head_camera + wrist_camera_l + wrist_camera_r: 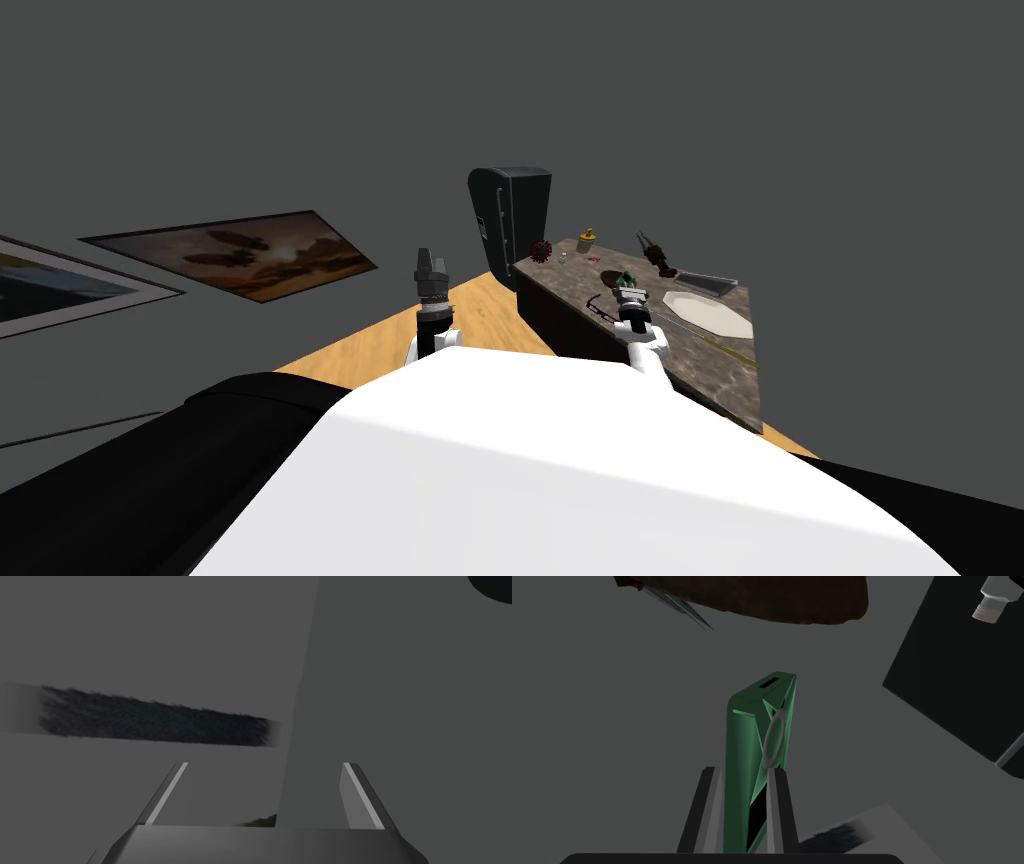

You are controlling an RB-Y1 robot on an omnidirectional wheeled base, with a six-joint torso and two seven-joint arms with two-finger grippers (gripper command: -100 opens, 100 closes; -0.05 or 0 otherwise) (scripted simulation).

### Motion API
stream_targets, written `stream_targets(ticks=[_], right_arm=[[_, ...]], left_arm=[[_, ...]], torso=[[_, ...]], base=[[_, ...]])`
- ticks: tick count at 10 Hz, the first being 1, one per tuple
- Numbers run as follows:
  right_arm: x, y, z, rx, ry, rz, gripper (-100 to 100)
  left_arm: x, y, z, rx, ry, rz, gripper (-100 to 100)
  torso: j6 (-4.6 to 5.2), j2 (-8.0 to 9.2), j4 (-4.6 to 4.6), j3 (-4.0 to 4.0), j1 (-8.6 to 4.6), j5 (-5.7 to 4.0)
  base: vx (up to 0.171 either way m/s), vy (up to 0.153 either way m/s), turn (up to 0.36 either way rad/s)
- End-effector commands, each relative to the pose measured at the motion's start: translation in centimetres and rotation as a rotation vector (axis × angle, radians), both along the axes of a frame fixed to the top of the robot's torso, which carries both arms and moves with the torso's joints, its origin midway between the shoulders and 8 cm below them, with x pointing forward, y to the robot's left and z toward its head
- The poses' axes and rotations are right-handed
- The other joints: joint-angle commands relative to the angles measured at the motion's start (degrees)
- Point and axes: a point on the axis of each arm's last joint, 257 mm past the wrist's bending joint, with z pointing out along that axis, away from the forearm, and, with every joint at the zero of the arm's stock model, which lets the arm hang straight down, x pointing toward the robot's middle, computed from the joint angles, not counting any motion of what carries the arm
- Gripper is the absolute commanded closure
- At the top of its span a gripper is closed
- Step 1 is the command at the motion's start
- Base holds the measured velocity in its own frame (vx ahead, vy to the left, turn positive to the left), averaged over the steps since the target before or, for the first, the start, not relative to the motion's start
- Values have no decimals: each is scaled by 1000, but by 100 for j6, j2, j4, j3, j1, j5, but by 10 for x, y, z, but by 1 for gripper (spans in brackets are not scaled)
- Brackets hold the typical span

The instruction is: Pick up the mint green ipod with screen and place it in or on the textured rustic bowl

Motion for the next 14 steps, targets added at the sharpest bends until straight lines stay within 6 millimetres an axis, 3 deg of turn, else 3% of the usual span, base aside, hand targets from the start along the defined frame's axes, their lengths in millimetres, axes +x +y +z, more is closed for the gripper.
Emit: stream_targets(ticks=[1, 4, 5, 9, 13, 14], right_arm=[[-6, -11, 4, -6, 7, -33, 100], [-25, -65, 13, -13, 41, -156, 100], [-26, -68, 13, -11, 39, -163, 100], [-56, -127, 23, -1, 74, -303, 100], [-79, -161, 27, 11, 100, -391, 100], [-74, -157, 26, 8, 96, -378, 100]], left_arm=[[0, 0, 0, 0, 0, 0, 0], [0, 0, 0, 0, 0, 0, 0], [0, 0, 0, 0, 0, 0, 0], [0, 0, 0, 0, 0, 0, 0], [0, 0, 0, 0, 0, 0, 0], [0, 0, 0, 0, 0, 0, 0]], torso=[[0, 0, 0, 0, 0, 0], [-1, 11, 1, 5, 11, 0], [-6, -6, -2, -4, 28, 3], [5, 23, 4, 12, -26, -10], [5, 43, 7, 22, -38, -16], [7, 55, 11, 30, -52, -17]], base=[[174, 104, -52], [207, 172, -81], [158, 130, -31], [162, 98, -38], [127, 82, -14], [34, 7, -7]])
